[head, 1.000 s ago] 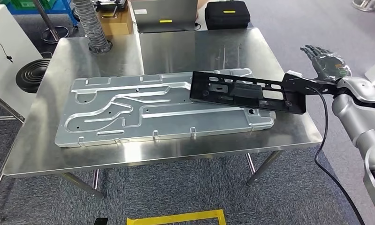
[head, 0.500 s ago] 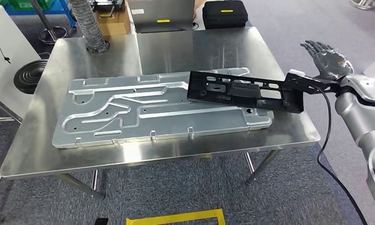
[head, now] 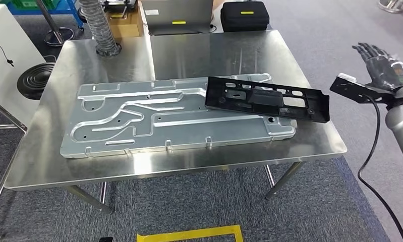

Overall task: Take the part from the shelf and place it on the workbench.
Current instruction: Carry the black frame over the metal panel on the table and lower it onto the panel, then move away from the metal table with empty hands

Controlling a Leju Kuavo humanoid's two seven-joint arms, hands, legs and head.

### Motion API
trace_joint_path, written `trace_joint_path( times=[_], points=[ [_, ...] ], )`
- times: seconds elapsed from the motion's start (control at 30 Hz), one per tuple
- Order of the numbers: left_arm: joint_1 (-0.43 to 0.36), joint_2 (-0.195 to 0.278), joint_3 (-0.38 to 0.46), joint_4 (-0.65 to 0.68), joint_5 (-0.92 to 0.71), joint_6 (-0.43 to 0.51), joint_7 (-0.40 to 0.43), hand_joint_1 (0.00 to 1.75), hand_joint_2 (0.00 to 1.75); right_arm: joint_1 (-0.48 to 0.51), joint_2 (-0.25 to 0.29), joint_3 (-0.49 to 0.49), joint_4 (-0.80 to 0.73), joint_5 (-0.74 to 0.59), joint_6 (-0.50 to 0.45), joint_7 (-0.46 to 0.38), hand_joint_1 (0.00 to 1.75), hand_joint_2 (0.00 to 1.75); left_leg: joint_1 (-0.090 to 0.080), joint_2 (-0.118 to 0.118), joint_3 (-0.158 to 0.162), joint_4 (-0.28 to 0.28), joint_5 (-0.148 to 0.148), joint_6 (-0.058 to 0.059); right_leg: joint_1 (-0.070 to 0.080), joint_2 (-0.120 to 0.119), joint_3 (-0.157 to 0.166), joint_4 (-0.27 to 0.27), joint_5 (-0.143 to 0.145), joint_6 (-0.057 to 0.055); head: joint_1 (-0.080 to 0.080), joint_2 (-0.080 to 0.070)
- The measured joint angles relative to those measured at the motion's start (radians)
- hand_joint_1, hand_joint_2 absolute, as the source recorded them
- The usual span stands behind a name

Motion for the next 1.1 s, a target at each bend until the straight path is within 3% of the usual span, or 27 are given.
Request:
trace_joint_path(
  times=[0.07,0.13,0.2,0.27,0.3,0.33,0.4,0.43,0.47,0.57,0.6,0.63,0.73,0.77,0.8,0.83,0.87,0.93,0.97,1.03,1.1],
  points=[
    [0.001,0.0,0.003,0.0,0.0,-0.002,0.002,0.0,0.0,0.017,-0.007,-0.014,-0.005,-0.007,-0.007,-0.001,0.0,0.0,-0.001,0.0,-0.002,0.003,-0.005,-0.01,-0.004,-0.001,-0.001,-0.006,0.007,-0.012,0.0,0.0],
    [0.0,0.0,0.005,0.0,0.0,-0.002,0.003,0.0,0.0,0.033,-0.013,-0.028,-0.011,-0.014,-0.014,-0.002,0.0,0.0,-0.001,0.001,-0.021,0.055,-0.052,-0.02,-0.01,-0.005,-0.003,-0.013,0.016,-0.025,0.0,0.0],
    [0.0,0.0,0.006,0.0,0.0,-0.004,0.005,0.0,0.0,0.054,-0.018,-0.043,-0.017,-0.019,-0.02,-0.003,0.0,0.0,0.001,0.003,-0.066,0.185,-0.135,-0.026,-0.01,-0.007,-0.011,-0.013,0.022,-0.03,-0.001,0.0],
    [0.001,0.0,0.008,0.0,0.0,-0.004,0.007,0.0,0.0,0.08,-0.024,-0.058,-0.02,-0.022,-0.024,-0.003,0.0,0.0,0.002,0.003,-0.095,0.289,-0.181,-0.029,-0.01,-0.008,-0.021,-0.01,0.029,-0.029,-0.001,0.0],
    [0.002,0.0,0.009,0.0,0.0,-0.004,0.008,0.0,0.0,0.092,-0.028,-0.065,-0.021,-0.024,-0.026,-0.002,0.0,0.0,0.002,0.003,-0.084,0.286,-0.176,-0.029,-0.01,-0.009,-0.026,-0.008,0.032,-0.027,-0.001,0.0],
    [0.002,0.0,0.01,0.0,0.0,-0.004,0.008,0.0,0.0,0.103,-0.032,-0.072,-0.022,-0.027,-0.028,-0.002,0.0,0.0,0.002,0.003,-0.053,0.241,-0.154,-0.028,-0.011,-0.009,-0.032,-0.006,0.035,-0.025,-0.001,0.0],
    [0.001,0.001,0.012,0.0,0.0,-0.005,0.008,0.0,0.0,0.122,-0.043,-0.088,-0.027,-0.033,-0.034,-0.002,0.0,0.0,0.001,0.003,0.035,0.093,-0.104,-0.021,-0.01,-0.009,-0.043,0.002,0.042,-0.017,-0.001,0.0],
    [0.0,0.001,0.012,0.0,0.0,-0.005,0.008,0.0,0.0,0.13,-0.049,-0.097,-0.031,-0.036,-0.039,-0.002,0.0,0.0,0.0,0.002,0.064,0.037,-0.087,-0.016,-0.008,-0.009,-0.047,0.005,0.045,-0.011,-0.001,0.0],
    [0.0,0.001,0.012,0.0,0.0,-0.006,0.008,0.0,0.0,0.139,-0.054,-0.106,-0.035,-0.039,-0.042,-0.002,0.0,0.0,-0.001,0.001,0.078,0.008,-0.079,-0.011,-0.007,-0.008,-0.05,0.007,0.05,-0.005,-0.001,0.0],
    [0.0,0.001,0.015,0.0,0.0,-0.008,0.008,0.0,0.0,0.176,-0.068,-0.143,-0.047,-0.049,-0.052,0.001,0.0,0.0,-0.004,0.001,0.069,0.001,-0.061,0.008,-0.01,-0.008,-0.055,0.005,0.062,0.015,-0.001,0.0],
    [0.0,0.001,0.016,0.0,0.0,-0.009,0.008,0.0,0.0,0.191,-0.074,-0.157,-0.05,-0.052,-0.055,0.003,0.0,0.0,-0.003,0.002,0.063,-0.002,-0.051,0.016,-0.012,-0.007,-0.062,0.015,0.047,0.021,0.0,0.0],
    [-0.001,0.001,0.017,0.0,0.0,-0.009,0.009,0.0,0.0,0.205,-0.079,-0.171,-0.053,-0.051,-0.059,0.004,0.0,0.0,-0.001,0.002,0.054,-0.005,-0.04,0.022,-0.013,-0.007,-0.075,0.044,0.016,0.026,0.0,0.0],
    [-0.001,0.001,0.018,0.0,-0.002,-0.01,0.011,0.0,0.0,0.245,-0.086,-0.214,-0.059,-0.044,-0.064,0.008,0.0,0.0,-0.003,0.004,0.018,-0.004,-0.011,0.03,-0.015,-0.005,-0.131,0.233,-0.12,0.037,0.0,0.0],
    [-0.001,0.001,0.019,0.0,-0.003,-0.01,0.011,0.0,0.0,0.259,-0.087,-0.226,-0.061,-0.042,-0.064,0.009,0.0,0.0,-0.004,0.004,0.005,-0.002,-0.003,0.03,-0.015,-0.005,-0.137,0.282,-0.139,0.038,0.0,0.0],
    [-0.001,0.001,0.019,0.0,-0.003,-0.01,0.012,0.0,0.0,0.272,-0.087,-0.237,-0.062,-0.039,-0.064,0.009,0.0,0.0,-0.005,0.004,-0.008,0.001,0.005,0.03,-0.015,-0.005,-0.126,0.299,-0.138,0.038,0.0,0.0],
    [-0.001,0.001,0.019,0.0,-0.003,-0.01,0.012,0.0,0.0,0.283,-0.087,-0.247,-0.063,-0.037,-0.065,0.008,0.0,0.0,-0.006,0.003,-0.021,0.003,0.012,0.03,-0.014,-0.005,-0.096,0.274,-0.121,0.035,0.0,0.0],
    [-0.001,0.001,0.019,0.0,-0.003,-0.01,0.012,0.0,0.0,0.292,-0.088,-0.258,-0.066,-0.035,-0.067,0.008,0.0,0.0,-0.007,0.003,-0.031,0.005,0.02,0.029,-0.013,-0.005,-0.047,0.213,-0.098,0.03,0.0,0.0],
    [-0.002,0.001,0.02,0.0,-0.003,-0.01,0.011,0.0,0.0,0.305,-0.091,-0.283,-0.076,-0.033,-0.072,0.008,0.0,0.0,-0.01,0.002,-0.046,0.006,0.034,0.023,-0.008,-0.005,0.054,0.067,-0.081,0.017,-0.001,0.0],
    [-0.002,0.001,0.02,0.0,-0.003,-0.01,0.011,0.0,0.0,0.313,-0.093,-0.297,-0.08,-0.031,-0.075,0.008,0.0,0.0,-0.01,0.002,-0.049,0.005,0.042,0.019,-0.004,-0.005,0.084,0.019,-0.081,0.009,-0.001,0.0],
    [-0.002,0.001,0.02,0.0,-0.003,-0.009,0.011,0.0,0.0,0.326,-0.095,-0.323,-0.085,-0.026,-0.079,0.007,0.0,0.0,-0.009,0.001,-0.051,-0.001,0.058,0.007,0.004,-0.006,0.094,-0.009,-0.076,-0.002,-0.002,0.0],
    [-0.001,0.001,0.021,0.0,-0.003,-0.008,0.011,0.0,0.0,0.342,-0.094,-0.35,-0.086,-0.02,-0.08,0.007,0.0,0.0,-0.01,0.0,-0.058,0.003,0.054,-0.003,-0.001,-0.01,0.086,-0.022,-0.056,-0.016,-0.002,0.0]
  ],
)
